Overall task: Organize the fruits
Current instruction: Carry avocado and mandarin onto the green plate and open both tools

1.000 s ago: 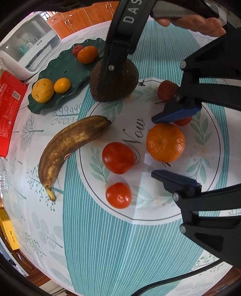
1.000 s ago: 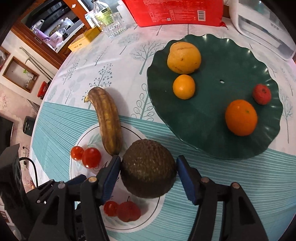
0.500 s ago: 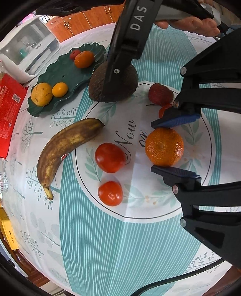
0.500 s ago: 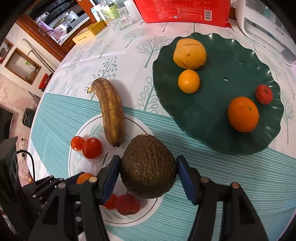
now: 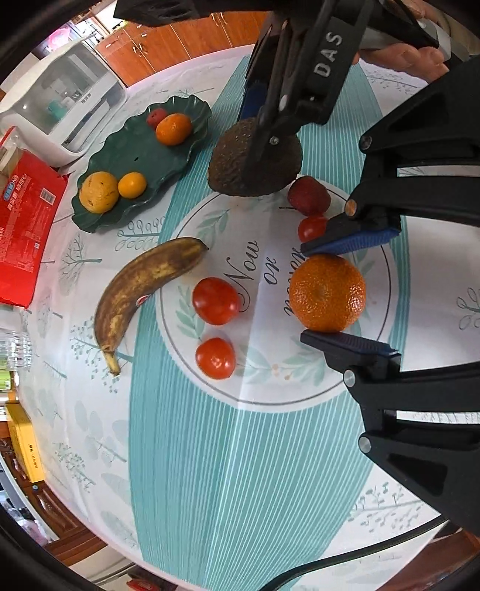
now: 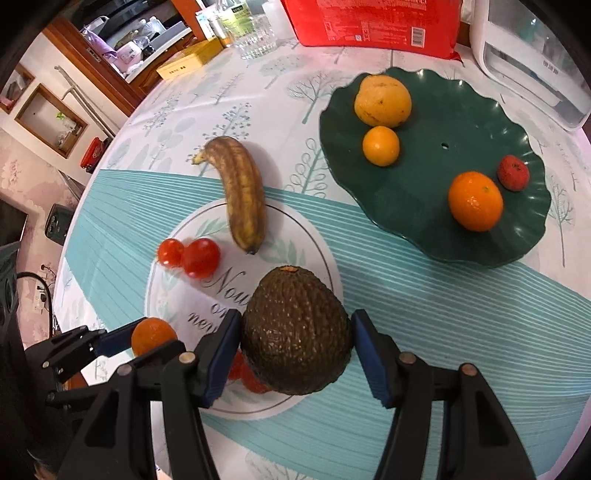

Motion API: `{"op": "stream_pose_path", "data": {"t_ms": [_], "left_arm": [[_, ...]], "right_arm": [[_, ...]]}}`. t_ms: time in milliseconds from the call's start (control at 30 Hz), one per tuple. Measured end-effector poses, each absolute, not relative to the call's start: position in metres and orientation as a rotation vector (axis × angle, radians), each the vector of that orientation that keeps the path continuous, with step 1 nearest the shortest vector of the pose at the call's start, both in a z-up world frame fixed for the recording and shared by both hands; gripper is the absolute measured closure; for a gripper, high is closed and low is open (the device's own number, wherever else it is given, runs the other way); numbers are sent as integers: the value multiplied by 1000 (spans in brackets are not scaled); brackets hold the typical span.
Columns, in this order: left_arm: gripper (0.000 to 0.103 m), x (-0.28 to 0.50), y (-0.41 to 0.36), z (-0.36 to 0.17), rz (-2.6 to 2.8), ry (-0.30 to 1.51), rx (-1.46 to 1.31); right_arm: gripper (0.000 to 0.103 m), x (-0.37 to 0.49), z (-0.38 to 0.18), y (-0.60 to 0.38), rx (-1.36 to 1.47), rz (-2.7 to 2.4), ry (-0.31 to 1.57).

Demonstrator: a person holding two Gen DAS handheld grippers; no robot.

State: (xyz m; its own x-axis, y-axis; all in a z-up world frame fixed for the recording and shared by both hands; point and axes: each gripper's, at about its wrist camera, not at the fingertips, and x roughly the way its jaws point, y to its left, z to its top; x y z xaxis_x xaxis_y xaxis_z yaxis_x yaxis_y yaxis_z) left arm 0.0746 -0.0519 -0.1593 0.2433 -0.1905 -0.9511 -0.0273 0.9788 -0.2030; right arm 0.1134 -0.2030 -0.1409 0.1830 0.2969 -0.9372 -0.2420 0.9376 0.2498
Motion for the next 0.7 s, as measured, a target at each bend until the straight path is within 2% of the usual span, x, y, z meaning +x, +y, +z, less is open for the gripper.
{"op": "stream_pose_path", "data": {"t_ms": [233,567,700], "left_arm": [[65,86,-43,-104,-127,1257,-133],[64,139,-60,8,-167,1089,-23],[64,162,-73,28,-162,1075,16]], "right_arm": [[42,117,-86,-202,61,414,1278],[42,164,20,-224,124,412,1152],[42,191,50,-233,114,375,1102]]}}
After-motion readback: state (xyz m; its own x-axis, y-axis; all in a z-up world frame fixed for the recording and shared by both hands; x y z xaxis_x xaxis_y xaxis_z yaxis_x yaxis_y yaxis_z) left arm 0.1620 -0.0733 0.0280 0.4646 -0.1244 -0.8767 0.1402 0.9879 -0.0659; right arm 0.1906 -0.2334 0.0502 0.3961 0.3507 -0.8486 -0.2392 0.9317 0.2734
